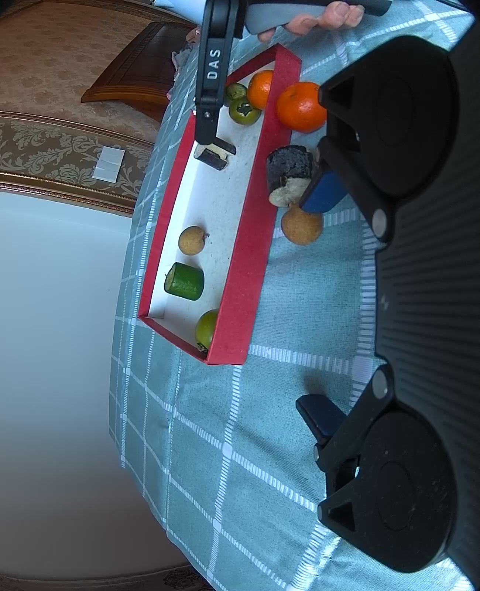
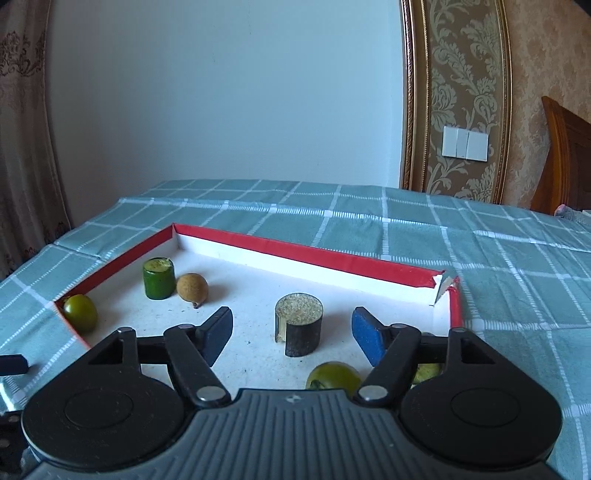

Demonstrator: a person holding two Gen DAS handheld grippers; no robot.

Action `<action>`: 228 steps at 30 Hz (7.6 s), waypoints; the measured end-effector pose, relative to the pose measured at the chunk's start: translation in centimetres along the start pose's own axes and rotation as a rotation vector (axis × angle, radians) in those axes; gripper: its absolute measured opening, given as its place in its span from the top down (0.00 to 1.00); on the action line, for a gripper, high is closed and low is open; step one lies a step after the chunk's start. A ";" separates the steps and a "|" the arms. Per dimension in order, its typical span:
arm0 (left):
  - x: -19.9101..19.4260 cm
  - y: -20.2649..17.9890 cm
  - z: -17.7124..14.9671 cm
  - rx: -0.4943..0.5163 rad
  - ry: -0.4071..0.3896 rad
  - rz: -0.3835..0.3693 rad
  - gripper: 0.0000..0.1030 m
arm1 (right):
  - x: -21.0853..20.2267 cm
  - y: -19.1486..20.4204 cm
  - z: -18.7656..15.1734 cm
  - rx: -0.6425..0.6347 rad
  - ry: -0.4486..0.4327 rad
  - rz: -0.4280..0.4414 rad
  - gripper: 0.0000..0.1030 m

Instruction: Organize fruits

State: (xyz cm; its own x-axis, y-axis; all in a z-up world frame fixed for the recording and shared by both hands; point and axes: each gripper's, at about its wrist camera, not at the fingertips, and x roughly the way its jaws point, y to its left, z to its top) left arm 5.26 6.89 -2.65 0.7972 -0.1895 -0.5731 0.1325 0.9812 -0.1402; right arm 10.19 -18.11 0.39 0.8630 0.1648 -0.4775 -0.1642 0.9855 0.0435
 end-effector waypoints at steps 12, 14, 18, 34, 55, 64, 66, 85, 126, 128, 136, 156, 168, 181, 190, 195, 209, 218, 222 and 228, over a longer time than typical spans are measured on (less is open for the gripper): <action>-2.2 0.2 -0.9 -0.039 -0.075 -0.132 0.00 | -9.6 -3.9 -4.6 0.053 -0.188 -0.104 0.18; -2.6 -0.6 -1.0 -0.001 -0.091 -0.115 0.00 | -9.6 -4.5 -4.9 0.053 -0.158 -0.113 0.18; -2.6 -2.4 -0.9 0.090 -0.102 -0.038 0.00 | -9.4 -5.4 -5.4 0.094 -0.131 -0.106 0.18; 1.0 -3.6 0.2 0.166 -0.001 0.011 0.57 | -9.4 -5.1 -5.9 0.078 -0.134 -0.102 0.18; -0.5 -3.1 0.7 0.158 -0.026 -0.027 0.77 | -9.7 -4.5 -8.2 0.058 0.049 -0.111 0.18; -0.1 -3.8 4.8 0.161 -0.073 -0.037 0.77 | -8.3 -4.8 -8.4 0.061 0.142 -0.116 0.15; 1.0 -4.0 5.8 0.160 -0.071 -0.025 0.77 | -8.3 -4.8 -8.4 0.060 0.143 -0.116 0.15; 10.1 -3.6 7.7 0.148 0.003 0.082 0.77 | -8.1 -4.9 -8.3 0.061 0.145 -0.106 0.12; 7.2 -4.2 6.0 0.213 -0.097 0.139 0.18 | -8.0 -4.8 -8.3 0.059 0.145 -0.108 0.12; 6.5 -4.0 6.0 0.195 -0.107 0.129 0.18 | -8.0 -4.8 -8.3 0.058 0.146 -0.108 0.12; 2.4 -2.8 4.7 0.181 -0.177 0.144 0.08 | -8.6 -5.1 -8.4 0.088 0.108 -0.081 0.11; 1.7 2.0 1.7 0.069 -0.032 0.110 0.03 | -7.2 3.3 -7.0 -0.038 0.063 0.084 0.35; 2.4 2.8 1.9 0.017 0.012 0.091 0.00 | -4.1 4.3 -6.2 -0.041 0.112 0.042 0.57; 2.7 2.0 1.9 0.063 0.034 0.128 0.00 | -6.6 3.5 -5.8 -0.018 0.054 0.088 0.58; 2.7 2.0 1.9 0.063 0.034 0.128 0.00 | -5.2 1.6 -1.2 0.009 -0.009 0.053 0.58; 2.8 2.0 1.9 0.063 0.034 0.128 0.00 | -2.2 1.5 -0.4 -0.024 0.027 0.018 0.58; 2.8 2.0 1.9 0.064 0.034 0.129 0.00 | 3.2 2.5 -0.6 -0.083 0.122 -0.004 0.58; 2.9 2.0 1.8 0.065 0.035 0.130 0.00 | 4.0 3.0 -0.7 -0.112 0.129 -0.017 0.58; 2.8 2.0 1.8 0.065 0.035 0.130 0.00 | 4.1 3.3 -0.8 -0.131 0.124 -0.033 0.58; 2.8 2.0 1.8 0.066 0.035 0.130 0.00 | 4.1 3.2 -0.9 -0.125 0.122 -0.032 0.58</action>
State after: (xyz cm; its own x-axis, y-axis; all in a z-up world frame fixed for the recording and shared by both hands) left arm 8.84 8.34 -3.07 0.7894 -0.0602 -0.6110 0.0683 0.9976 -0.0100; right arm 12.78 -14.30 -2.19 0.8060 0.1197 -0.5798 -0.2023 0.9761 -0.0797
